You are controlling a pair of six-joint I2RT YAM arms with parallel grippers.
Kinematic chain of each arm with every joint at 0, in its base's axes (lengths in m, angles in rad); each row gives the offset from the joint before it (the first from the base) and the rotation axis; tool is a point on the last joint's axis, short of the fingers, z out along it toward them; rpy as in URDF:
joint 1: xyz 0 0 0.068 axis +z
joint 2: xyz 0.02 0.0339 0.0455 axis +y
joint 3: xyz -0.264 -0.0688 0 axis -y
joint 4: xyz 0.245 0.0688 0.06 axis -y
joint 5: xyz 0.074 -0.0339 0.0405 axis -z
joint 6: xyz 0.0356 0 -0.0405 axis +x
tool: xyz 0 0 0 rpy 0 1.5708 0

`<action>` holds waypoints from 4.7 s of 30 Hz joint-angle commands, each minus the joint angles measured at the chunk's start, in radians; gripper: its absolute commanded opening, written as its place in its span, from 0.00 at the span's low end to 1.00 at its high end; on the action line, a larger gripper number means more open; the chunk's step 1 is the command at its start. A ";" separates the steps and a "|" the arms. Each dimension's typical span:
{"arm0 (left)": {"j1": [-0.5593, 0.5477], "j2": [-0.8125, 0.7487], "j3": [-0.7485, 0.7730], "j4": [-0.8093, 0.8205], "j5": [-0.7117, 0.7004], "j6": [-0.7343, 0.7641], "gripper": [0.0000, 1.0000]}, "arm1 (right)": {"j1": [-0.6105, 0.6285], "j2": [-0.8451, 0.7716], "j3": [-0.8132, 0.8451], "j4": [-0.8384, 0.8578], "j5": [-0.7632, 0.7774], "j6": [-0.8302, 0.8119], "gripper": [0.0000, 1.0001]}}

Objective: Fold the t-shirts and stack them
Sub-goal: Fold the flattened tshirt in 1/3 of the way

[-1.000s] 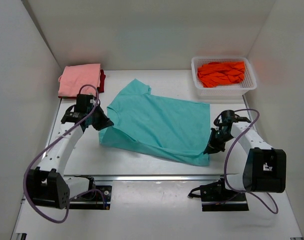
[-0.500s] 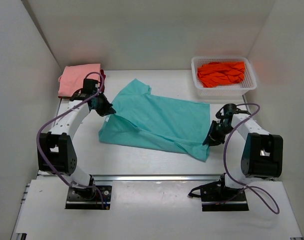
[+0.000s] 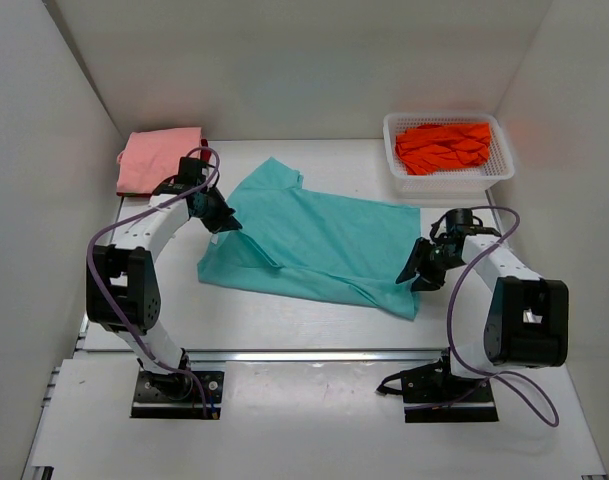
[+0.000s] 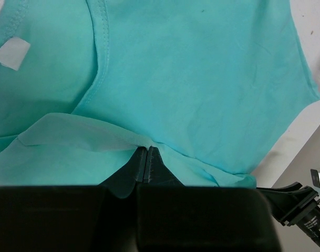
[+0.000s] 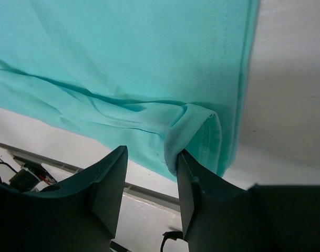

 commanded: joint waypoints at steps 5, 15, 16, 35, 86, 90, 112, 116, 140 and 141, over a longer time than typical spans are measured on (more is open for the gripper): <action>0.004 -0.037 0.021 0.022 0.028 0.006 0.00 | 0.056 -0.027 -0.020 0.008 0.043 0.031 0.40; -0.002 -0.102 -0.006 -0.012 0.020 0.013 0.00 | 0.055 -0.091 -0.058 -0.031 0.072 0.043 0.00; -0.007 -0.123 -0.017 -0.030 0.003 0.015 0.00 | 0.049 -0.110 -0.062 -0.029 0.069 0.058 0.00; -0.001 -0.637 -0.373 -0.130 0.008 -0.005 0.00 | 0.072 -0.602 -0.274 -0.388 0.000 0.115 0.00; 0.285 0.059 0.964 0.251 0.276 -0.079 0.00 | -0.053 0.458 1.437 -0.041 -0.364 0.181 0.00; 0.282 -0.051 0.907 0.156 0.256 0.016 0.00 | -0.085 0.310 1.163 0.123 -0.437 0.241 0.00; 0.081 -0.925 -0.546 -0.032 0.135 -0.074 0.00 | -0.056 -0.165 0.116 -0.144 -0.108 0.084 0.00; 0.053 -0.976 -0.637 -0.027 0.135 -0.123 0.00 | -0.051 -0.200 0.079 -0.247 -0.046 0.092 0.00; 0.142 -0.510 -0.315 0.157 0.001 -0.108 0.00 | -0.140 0.012 0.055 -0.186 -0.123 0.127 0.00; 0.142 -0.457 -0.275 0.155 -0.006 -0.096 0.00 | -0.140 0.029 0.071 -0.184 -0.121 0.121 0.00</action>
